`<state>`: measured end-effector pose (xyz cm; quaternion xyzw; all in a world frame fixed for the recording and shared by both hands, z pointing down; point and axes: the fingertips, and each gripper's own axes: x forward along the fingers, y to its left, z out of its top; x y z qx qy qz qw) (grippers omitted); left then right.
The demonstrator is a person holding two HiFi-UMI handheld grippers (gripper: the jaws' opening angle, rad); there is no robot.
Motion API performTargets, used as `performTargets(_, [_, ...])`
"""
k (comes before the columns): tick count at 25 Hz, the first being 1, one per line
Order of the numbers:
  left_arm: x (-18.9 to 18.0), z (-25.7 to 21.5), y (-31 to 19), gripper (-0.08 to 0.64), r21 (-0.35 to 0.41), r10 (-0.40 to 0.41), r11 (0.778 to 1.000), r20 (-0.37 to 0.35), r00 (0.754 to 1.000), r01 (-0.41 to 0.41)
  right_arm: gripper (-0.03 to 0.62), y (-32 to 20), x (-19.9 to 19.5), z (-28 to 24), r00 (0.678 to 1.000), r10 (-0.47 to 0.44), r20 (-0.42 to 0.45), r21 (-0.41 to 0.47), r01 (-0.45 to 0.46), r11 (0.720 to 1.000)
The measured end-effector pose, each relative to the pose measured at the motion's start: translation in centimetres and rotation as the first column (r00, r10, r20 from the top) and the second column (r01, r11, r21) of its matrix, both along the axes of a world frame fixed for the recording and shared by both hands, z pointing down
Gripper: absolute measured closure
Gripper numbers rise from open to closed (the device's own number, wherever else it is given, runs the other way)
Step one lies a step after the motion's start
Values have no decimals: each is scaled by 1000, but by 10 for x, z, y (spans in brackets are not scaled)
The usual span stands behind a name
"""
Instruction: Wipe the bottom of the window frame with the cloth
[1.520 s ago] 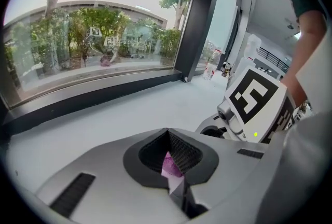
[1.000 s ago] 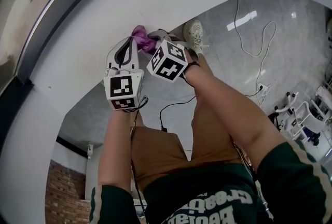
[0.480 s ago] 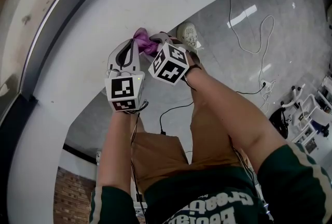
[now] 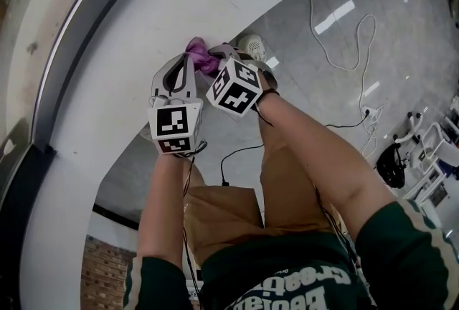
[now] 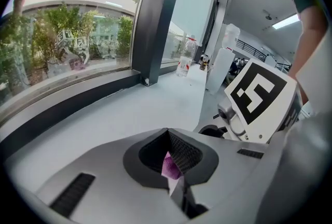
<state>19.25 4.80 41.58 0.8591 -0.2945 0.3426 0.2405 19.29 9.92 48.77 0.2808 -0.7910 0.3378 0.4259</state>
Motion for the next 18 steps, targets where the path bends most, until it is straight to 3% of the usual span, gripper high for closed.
performTargets(18, [96, 0, -15, 554, 3, 66, 998, -51, 996, -66, 425, -15, 85, 0, 992, 122, -22, 26, -121, 992])
